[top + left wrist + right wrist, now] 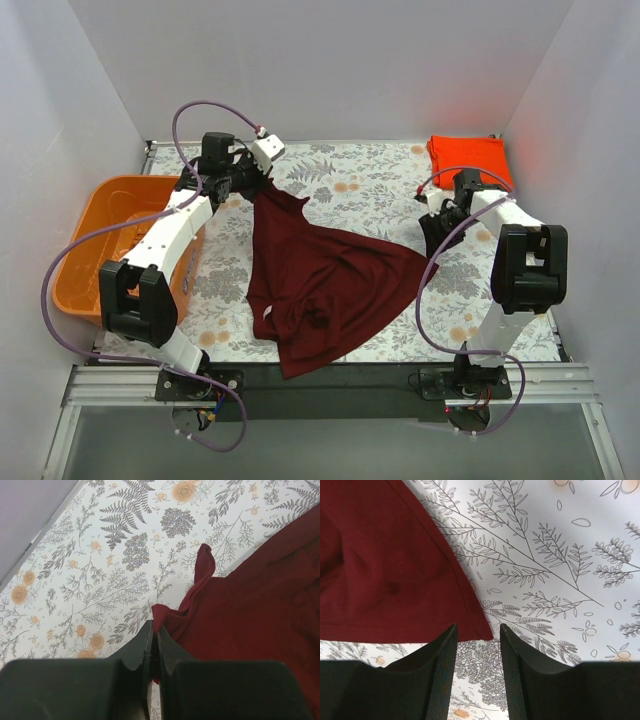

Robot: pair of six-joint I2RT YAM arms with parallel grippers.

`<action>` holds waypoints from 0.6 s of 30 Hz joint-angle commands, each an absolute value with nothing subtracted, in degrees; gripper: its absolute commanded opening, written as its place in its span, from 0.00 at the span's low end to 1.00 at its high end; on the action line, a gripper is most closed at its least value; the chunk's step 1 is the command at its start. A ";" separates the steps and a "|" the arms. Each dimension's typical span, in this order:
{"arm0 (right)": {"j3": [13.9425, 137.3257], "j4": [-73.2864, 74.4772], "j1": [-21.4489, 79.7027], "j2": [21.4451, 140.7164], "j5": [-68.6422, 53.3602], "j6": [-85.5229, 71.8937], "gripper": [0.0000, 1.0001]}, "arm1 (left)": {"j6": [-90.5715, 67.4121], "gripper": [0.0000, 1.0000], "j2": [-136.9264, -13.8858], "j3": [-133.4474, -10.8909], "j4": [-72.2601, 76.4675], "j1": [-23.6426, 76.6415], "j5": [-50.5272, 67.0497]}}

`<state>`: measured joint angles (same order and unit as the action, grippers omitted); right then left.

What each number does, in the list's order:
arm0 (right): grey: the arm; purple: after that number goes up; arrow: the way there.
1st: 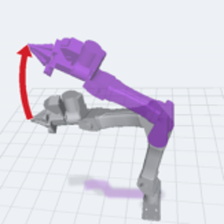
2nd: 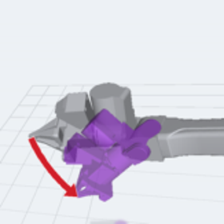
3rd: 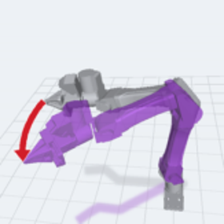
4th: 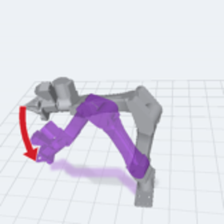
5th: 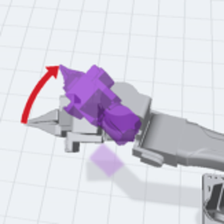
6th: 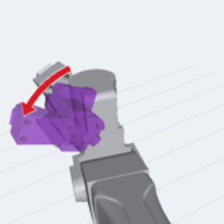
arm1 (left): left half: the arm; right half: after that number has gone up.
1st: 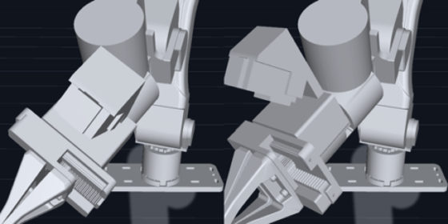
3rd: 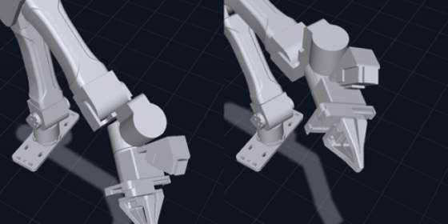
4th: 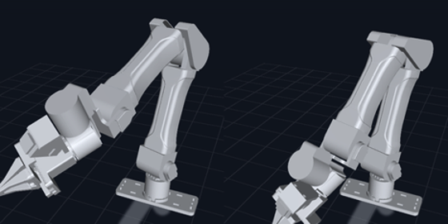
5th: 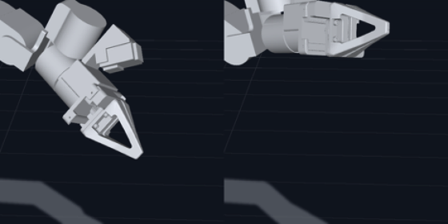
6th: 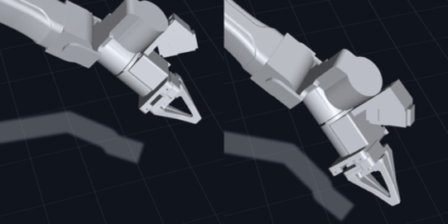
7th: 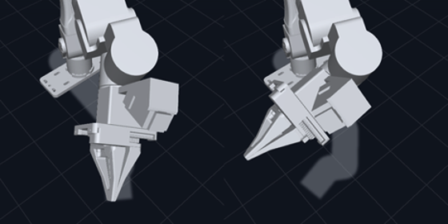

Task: Fold and stack the t-shirts
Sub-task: Flatten the tshirt out

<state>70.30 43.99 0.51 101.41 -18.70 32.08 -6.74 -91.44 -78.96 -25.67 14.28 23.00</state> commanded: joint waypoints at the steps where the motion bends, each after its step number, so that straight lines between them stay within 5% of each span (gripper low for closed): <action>1: 69.00 43.86 1.05 102.48 -16.26 33.14 0.45 | -8.17 0.00 -90.79 -81.91 -25.40 13.80 22.50; 9: 65.05 40.96 6.15 104.06 -10.20 32.17 0.41 | -12.56 0.00 -92.98 -82.79 -26.10 13.01 22.24; 12: 63.64 40.43 8.08 104.59 -8.53 32.08 0.25 | -15.71 0.00 -94.04 -84.02 -26.19 11.78 22.23; 13: 63.55 40.34 8.61 104.68 -7.74 32.25 0.03 | -16.69 0.00 -94.39 -84.81 -26.37 11.34 22.32; 18: 66.26 40.34 8.26 101.61 -3.79 33.57 0.01 | -23.11 0.00 -96.15 -88.85 -27.95 7.05 23.46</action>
<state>65.80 41.08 8.16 102.91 -7.31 32.01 -17.87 -96.55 -84.25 -27.33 9.80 22.92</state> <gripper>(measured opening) 0.028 0.015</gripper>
